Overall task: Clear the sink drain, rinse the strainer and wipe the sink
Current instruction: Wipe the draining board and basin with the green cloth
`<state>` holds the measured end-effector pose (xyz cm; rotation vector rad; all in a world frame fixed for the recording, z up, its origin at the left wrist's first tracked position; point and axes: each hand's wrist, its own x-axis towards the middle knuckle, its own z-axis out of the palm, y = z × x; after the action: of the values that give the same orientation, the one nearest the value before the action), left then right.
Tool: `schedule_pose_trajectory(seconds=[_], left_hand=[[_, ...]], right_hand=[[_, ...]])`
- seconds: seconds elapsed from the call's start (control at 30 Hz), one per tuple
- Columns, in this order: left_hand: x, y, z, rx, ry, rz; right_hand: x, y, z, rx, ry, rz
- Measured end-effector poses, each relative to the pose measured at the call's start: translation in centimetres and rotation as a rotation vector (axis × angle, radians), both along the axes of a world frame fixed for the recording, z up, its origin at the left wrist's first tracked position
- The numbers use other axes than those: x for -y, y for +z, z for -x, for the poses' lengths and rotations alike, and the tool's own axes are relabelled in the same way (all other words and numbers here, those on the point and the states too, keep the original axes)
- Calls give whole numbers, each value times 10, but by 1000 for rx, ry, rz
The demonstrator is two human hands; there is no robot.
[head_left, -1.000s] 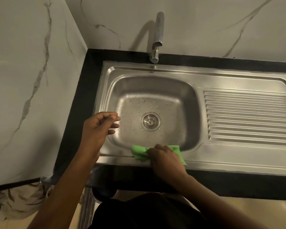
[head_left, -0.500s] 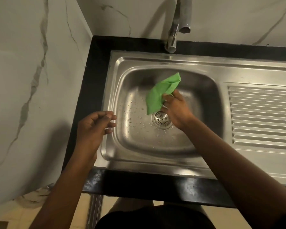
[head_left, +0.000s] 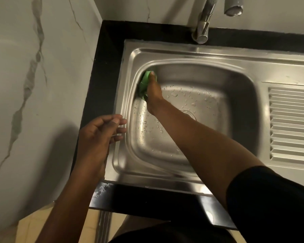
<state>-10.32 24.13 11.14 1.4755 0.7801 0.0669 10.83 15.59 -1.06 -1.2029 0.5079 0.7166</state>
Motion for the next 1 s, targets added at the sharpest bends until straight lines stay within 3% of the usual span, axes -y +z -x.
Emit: schedule_pose_trajectory(seconds=[0.17, 0.3, 0.53, 0.67, 0.83, 1.0], left_hand=[[-2, 4, -3, 5, -21, -14], [-3, 2, -4, 8, -18, -8], [7, 5, -17, 0, -54, 11], [15, 16, -28, 35, -69, 0], [24, 27, -37, 40, -80, -20], [27, 32, -37, 55, -78, -29]], right_hand=[[-22, -1, -7, -95, -24, 59], [-19, 8, 14, -16, 93, 146], [38, 22, 105, -30, 753, 178], [60, 20, 142, -4, 1137, 311], [83, 24, 142, 98, 1393, 345], [127, 14, 134, 74, 1602, 463]])
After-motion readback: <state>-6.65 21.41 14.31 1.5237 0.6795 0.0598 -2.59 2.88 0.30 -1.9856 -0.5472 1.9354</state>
